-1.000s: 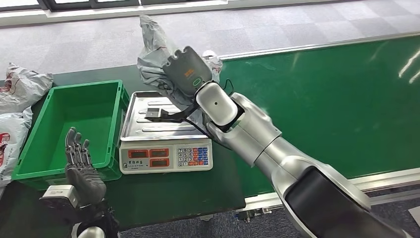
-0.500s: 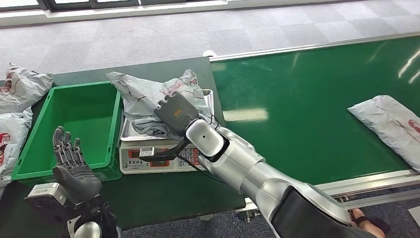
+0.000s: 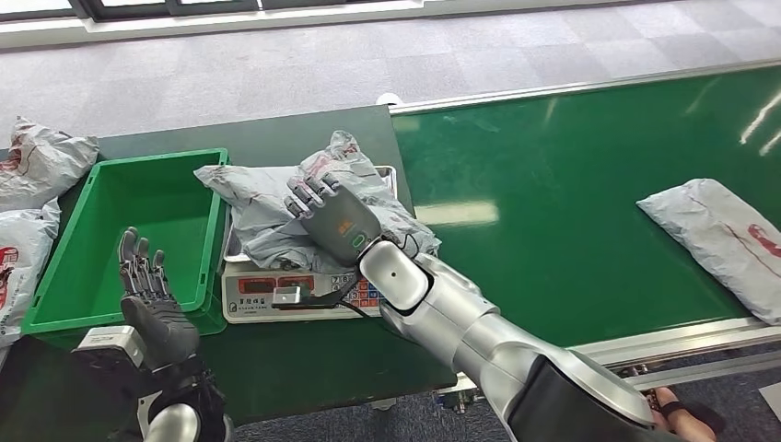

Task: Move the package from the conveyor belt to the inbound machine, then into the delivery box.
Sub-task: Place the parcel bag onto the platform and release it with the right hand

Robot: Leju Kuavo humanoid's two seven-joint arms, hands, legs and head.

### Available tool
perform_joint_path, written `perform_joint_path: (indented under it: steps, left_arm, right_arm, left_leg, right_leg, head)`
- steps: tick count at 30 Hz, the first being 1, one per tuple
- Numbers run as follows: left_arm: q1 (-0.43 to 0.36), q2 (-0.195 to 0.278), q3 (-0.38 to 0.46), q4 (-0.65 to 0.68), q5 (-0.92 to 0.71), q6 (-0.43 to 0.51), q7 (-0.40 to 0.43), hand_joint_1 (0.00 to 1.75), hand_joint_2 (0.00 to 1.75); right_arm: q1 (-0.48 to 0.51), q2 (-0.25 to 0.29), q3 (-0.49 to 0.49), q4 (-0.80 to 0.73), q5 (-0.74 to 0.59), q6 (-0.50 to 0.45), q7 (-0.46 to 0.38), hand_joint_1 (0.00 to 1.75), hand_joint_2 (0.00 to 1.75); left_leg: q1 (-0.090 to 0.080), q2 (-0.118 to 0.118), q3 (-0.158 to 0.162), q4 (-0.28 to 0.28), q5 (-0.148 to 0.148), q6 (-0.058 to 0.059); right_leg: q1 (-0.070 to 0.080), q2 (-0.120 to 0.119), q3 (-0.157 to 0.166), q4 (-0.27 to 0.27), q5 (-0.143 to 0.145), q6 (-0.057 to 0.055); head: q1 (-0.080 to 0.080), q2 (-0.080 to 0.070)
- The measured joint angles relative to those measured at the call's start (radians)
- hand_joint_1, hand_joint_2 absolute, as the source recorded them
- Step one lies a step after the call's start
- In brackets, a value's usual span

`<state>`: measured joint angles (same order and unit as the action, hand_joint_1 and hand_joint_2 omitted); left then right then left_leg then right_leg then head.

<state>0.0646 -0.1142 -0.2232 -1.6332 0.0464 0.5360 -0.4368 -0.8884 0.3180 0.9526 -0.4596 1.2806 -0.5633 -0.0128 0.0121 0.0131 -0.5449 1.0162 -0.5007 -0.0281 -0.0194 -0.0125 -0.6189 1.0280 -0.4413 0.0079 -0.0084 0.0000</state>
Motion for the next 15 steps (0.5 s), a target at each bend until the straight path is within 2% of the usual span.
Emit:
perform_joint_path:
  steps: [15]
  left_arm:
    - [0.0,-0.015,-0.003,0.0,-0.048,-0.001,0.013,0.0,0.0]
  right_arm:
    - [0.037,-0.029,-0.095,-0.056,-0.057,-0.01,-0.033,0.0,0.0]
  left_leg:
    - [0.0,0.0,0.0,0.0,0.0,0.0]
  right_leg:
    - [0.0,0.0,0.0,0.0,0.0,0.0]
  head:
    - [0.0,0.0]
